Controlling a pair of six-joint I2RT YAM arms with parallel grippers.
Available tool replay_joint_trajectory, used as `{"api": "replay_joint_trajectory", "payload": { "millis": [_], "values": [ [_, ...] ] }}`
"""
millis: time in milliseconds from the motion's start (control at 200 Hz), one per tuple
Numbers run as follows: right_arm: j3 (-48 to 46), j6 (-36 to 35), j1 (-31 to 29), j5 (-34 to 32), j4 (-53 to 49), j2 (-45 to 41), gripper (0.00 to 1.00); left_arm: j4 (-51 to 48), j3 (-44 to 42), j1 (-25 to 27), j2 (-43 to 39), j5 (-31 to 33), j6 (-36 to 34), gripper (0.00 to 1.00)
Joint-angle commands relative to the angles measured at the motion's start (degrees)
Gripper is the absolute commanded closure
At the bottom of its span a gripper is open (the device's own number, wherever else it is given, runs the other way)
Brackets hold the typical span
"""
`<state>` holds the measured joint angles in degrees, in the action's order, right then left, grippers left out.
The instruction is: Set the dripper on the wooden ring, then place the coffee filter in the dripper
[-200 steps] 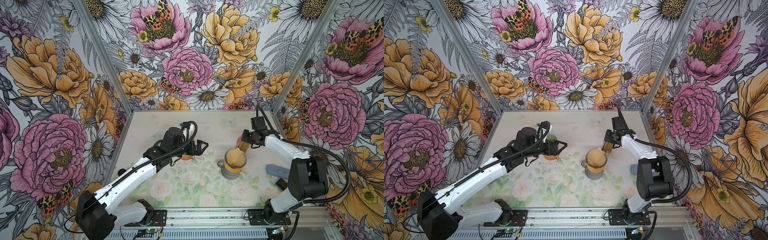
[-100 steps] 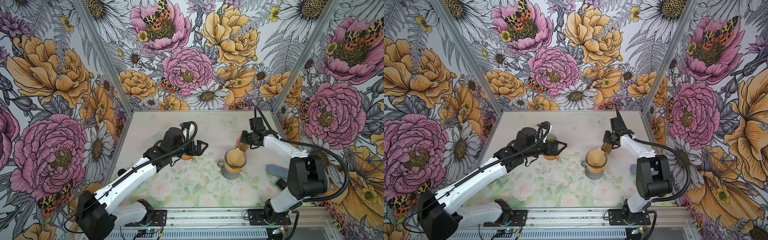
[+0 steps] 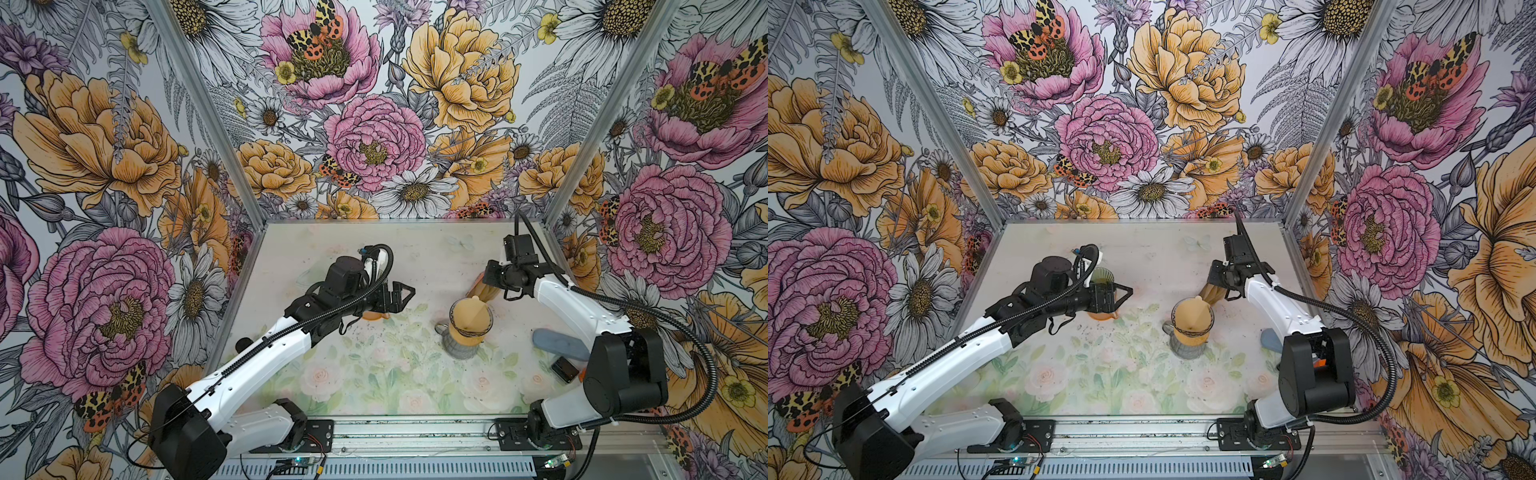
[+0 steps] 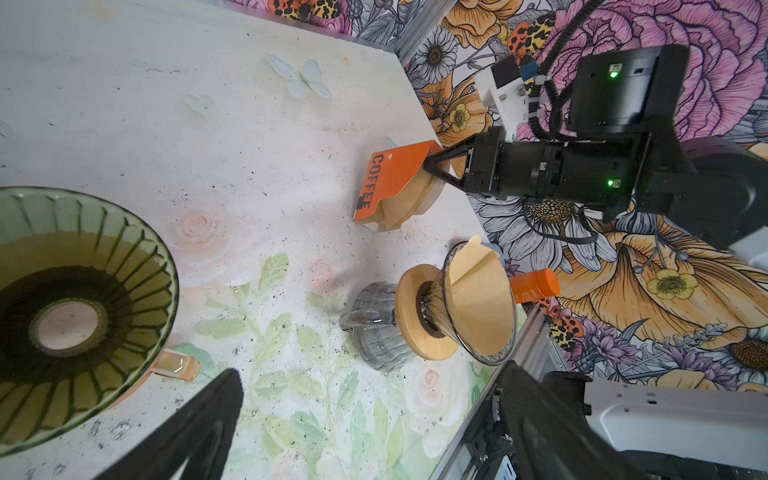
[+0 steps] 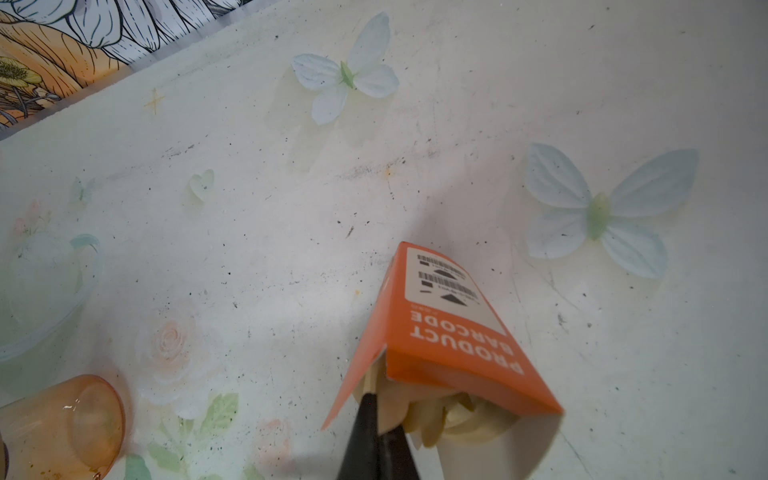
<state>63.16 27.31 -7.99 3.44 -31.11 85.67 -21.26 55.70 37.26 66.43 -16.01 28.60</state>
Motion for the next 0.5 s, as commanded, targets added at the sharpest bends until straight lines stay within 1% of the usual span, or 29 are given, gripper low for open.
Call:
{"api": "replay_joint_trajectory", "payload": {
  "millis": [0,175,335,495],
  "values": [
    [0.55,-0.28,-0.44,0.07,-0.18,1.53,0.98,-0.46,-0.77,-0.52,-1.14,1.15,0.67,0.01],
    [0.30,0.38,-1.14,-0.18,1.03,5.29,0.99,-0.54,-1.08,-0.52,-1.35,1.09,0.67,0.01],
    [0.99,1.98,-1.60,-0.48,1.23,6.64,0.99,-0.51,-1.21,-0.63,-1.33,1.20,0.76,0.01],
    [1.91,2.53,-1.85,-0.45,1.14,5.36,0.93,-0.53,-1.21,-0.69,-1.23,1.07,0.73,0.01]
  ]
}}
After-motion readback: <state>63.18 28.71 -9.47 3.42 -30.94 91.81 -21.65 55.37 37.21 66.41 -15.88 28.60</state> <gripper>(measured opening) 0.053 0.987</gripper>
